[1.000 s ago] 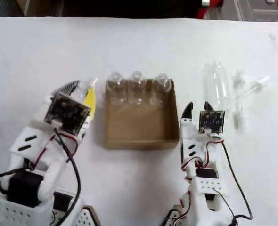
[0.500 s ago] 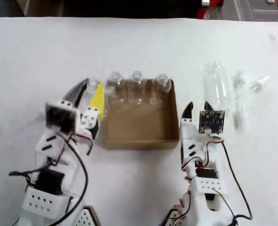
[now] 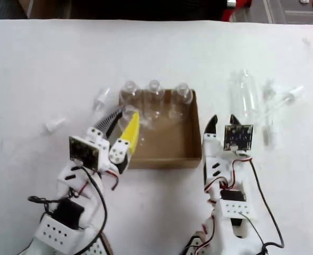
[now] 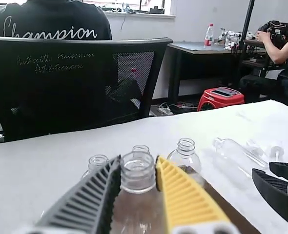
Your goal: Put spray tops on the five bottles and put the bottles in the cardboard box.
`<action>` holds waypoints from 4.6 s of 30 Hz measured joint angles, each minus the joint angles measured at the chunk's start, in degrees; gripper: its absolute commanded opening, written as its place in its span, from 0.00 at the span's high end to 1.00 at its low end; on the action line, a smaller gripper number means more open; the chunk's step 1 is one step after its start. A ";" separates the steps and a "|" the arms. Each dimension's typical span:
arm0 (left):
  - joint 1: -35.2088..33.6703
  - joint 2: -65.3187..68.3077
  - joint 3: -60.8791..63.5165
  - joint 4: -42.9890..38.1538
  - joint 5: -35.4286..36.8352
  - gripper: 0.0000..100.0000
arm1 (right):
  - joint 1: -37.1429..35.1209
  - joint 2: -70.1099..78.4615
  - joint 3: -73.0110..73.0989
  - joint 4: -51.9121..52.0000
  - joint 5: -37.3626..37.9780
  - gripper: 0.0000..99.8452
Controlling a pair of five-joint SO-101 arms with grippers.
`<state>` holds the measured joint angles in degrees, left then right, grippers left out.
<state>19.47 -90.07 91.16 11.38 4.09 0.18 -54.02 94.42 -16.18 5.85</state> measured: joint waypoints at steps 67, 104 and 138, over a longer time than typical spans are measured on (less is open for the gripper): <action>-1.05 0.00 6.42 2.37 -1.76 0.82 | -0.97 0.00 0.00 0.00 2.64 0.86; -32.26 -1.41 -38.68 46.59 11.43 0.82 | -0.97 0.00 0.00 0.00 2.64 0.86; -37.71 -0.26 -7.65 24.53 11.60 0.82 | -0.09 0.35 0.00 -1.23 2.90 0.86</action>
<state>-18.24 -90.33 83.52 35.91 15.69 0.09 -53.67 94.42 -17.41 8.75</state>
